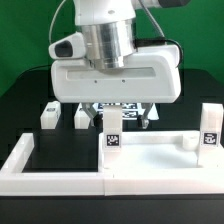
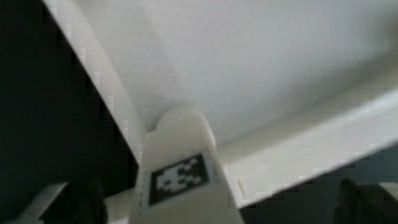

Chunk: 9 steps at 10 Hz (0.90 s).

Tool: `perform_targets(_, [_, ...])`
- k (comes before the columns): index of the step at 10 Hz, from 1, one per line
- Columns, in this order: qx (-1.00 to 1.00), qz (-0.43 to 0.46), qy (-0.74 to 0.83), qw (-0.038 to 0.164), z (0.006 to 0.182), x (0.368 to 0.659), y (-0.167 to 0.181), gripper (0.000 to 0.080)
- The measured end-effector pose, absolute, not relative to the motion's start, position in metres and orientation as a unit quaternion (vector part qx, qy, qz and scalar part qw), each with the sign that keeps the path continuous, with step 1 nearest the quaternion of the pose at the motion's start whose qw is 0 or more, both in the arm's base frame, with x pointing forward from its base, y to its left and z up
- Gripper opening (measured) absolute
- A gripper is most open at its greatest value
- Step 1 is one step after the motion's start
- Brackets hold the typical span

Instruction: Assemble desk

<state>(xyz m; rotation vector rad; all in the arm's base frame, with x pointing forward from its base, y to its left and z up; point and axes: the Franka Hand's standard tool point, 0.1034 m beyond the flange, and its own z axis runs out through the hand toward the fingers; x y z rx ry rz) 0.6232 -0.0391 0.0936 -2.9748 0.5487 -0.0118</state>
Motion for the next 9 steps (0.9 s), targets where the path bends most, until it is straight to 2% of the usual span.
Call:
perform_targets(1, [-0.981,-0.003,0.188,0.058,0.0934,0.6231,-0.0389,0.0649])
perform_targets(3, [-0.978,-0.003,0.2,0.056,0.0933,0.6222,-0.0434,0.0392])
perform_targets(4, [-0.969,0.001,0.242,0.054,0.0926,0.6207,-0.0455,0.0306])
perform_targets(6, [-0.96,0.003,0.275,0.053,0.093,0.6208,-0.0453,0.0306])
perform_targets(8, [-0.927,0.008,0.372,0.054,0.0936,0.6213,-0.0418,0.0305])
perform_targets(9, [-0.903,0.012,0.427,0.054,0.0938,0.6218,-0.04,0.014])
